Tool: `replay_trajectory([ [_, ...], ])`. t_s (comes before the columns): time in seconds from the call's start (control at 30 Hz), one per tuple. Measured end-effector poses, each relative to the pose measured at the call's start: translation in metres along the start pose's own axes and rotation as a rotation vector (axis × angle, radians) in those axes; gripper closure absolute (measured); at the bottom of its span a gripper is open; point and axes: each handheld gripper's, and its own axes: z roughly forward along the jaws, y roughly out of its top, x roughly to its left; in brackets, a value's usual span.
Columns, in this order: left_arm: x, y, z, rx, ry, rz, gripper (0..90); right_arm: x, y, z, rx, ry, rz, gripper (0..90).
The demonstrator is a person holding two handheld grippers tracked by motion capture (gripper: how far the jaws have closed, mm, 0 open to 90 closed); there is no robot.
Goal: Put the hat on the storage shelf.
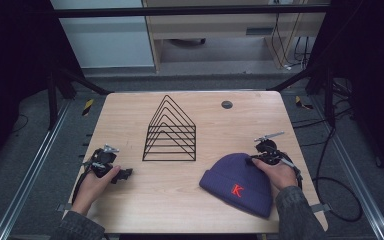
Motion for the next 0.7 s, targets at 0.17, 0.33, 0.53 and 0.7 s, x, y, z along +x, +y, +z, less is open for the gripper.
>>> replay_trajectory([
  [0.17,-0.001,0.0,0.0,-0.002,-0.003,-0.003,0.0,0.001,-0.001,-0.004,-0.019,0.011,-0.005,80.6],
  [0.33,-0.001,0.0,0.0,0.0,-0.002,-0.003,0.0,0.008,0.001,-0.015,-0.069,0.012,-0.036,81.5],
  [0.53,0.0,0.0,0.0,0.0,-0.002,-0.002,0.0,0.021,0.006,-0.036,-0.138,0.021,-0.088,81.5],
  [0.7,0.002,0.001,-0.001,0.007,-0.009,0.017,0.1,0.033,0.009,-0.057,-0.207,0.042,-0.119,81.6],
])
